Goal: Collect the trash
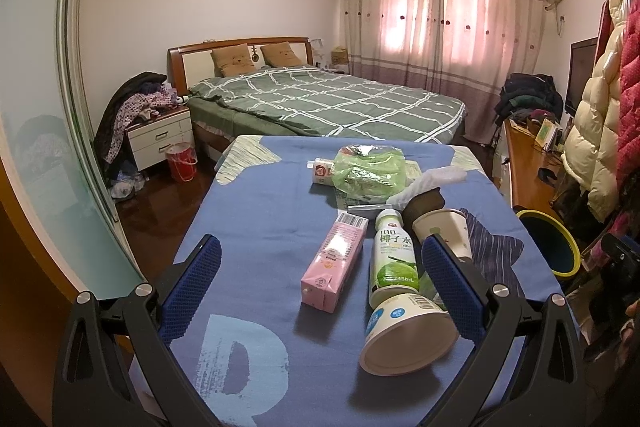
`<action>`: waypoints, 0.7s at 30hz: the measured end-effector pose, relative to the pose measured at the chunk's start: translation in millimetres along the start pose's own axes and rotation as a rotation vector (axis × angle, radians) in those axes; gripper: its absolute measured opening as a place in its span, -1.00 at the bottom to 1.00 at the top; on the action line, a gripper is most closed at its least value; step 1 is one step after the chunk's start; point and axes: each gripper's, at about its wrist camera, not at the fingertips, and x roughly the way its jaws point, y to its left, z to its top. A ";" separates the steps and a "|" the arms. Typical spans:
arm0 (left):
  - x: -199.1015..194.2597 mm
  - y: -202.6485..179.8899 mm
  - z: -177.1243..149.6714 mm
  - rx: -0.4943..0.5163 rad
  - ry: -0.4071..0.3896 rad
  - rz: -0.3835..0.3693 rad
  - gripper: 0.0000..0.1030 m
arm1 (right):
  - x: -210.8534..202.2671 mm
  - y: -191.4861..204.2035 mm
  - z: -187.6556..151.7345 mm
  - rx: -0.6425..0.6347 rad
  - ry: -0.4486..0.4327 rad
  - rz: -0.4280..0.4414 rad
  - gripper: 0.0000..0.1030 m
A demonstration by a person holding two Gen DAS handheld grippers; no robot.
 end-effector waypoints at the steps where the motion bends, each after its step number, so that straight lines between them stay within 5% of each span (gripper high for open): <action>1: 0.4 -0.2 -0.2 0.001 0.000 -0.001 0.93 | 0.1 0.0 -0.4 0.000 0.001 0.000 0.88; 21: 3.4 -0.4 -0.3 0.003 0.003 0.002 0.93 | 2.6 -0.9 -1.0 0.008 0.004 0.001 0.88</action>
